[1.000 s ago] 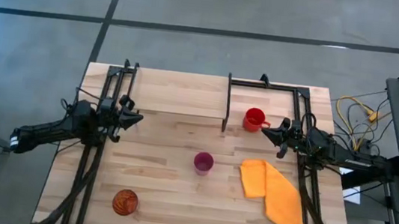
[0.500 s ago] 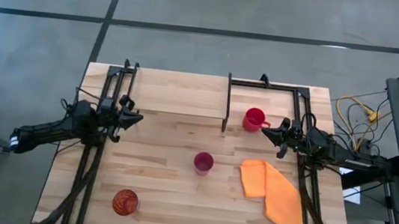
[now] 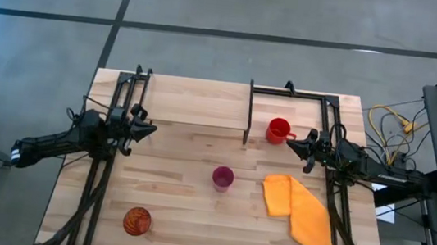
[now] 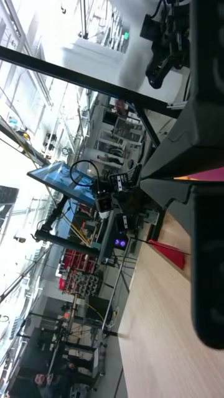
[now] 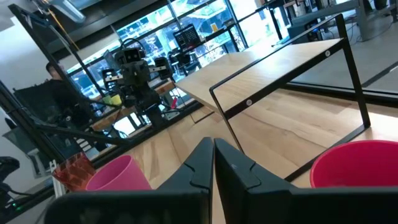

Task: Stack small to large cups/mugs on shelf

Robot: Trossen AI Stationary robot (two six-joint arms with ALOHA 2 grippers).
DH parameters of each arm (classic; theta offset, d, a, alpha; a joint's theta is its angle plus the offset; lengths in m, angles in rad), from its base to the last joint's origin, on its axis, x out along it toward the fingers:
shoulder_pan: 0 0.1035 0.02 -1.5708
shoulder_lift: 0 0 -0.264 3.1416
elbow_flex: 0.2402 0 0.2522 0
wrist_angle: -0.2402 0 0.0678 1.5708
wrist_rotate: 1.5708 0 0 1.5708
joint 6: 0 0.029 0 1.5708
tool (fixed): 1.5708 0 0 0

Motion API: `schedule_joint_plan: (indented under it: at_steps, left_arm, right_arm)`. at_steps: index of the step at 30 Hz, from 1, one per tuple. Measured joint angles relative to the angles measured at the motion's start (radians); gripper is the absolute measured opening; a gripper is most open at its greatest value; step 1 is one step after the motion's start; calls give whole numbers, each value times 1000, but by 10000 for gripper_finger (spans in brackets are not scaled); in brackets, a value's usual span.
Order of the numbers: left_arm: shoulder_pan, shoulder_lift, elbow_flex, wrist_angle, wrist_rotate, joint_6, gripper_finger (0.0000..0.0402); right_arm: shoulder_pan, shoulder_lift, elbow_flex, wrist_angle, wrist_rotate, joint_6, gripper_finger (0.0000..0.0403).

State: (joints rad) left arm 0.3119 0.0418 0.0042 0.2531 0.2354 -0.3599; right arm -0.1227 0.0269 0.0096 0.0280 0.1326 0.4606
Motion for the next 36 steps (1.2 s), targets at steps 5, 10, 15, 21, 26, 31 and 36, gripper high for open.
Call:
schedule_joint_plan:
  at_steps: [5, 10, 15, 21, 26, 31, 36]
  left_arm:
    - [0, 0, 0, 0, 0, 0, 0]
    - [0, 0, 0, 0, 0, 0, 0]
    - [0, -12, 5, -64, 62, 83, 0]
    - [1, -2, 6, -50, 63, 183, 0]
    - [1, 2, 4, -46, 63, 183, 0]
    - [1, 3, 5, -1, 19, 204, 0]
    - [1, 37, 86, 67, -9, 154, 0]
  right_arm:
    - [0, 0, 0, 0, 0, 0, 9]
    - [0, 0, 0, 0, 0, 0, 9]
    - [0, 0, 0, 1, 0, 0, 9]
    - [0, 0, 0, 3, 0, -15, 9]
    - [0, 0, 0, 12, 0, -4, 9]
    - [1, 0, 0, 88, -11, -5, 9]
    - [3, 6, 51, 169, -73, -73, 9]
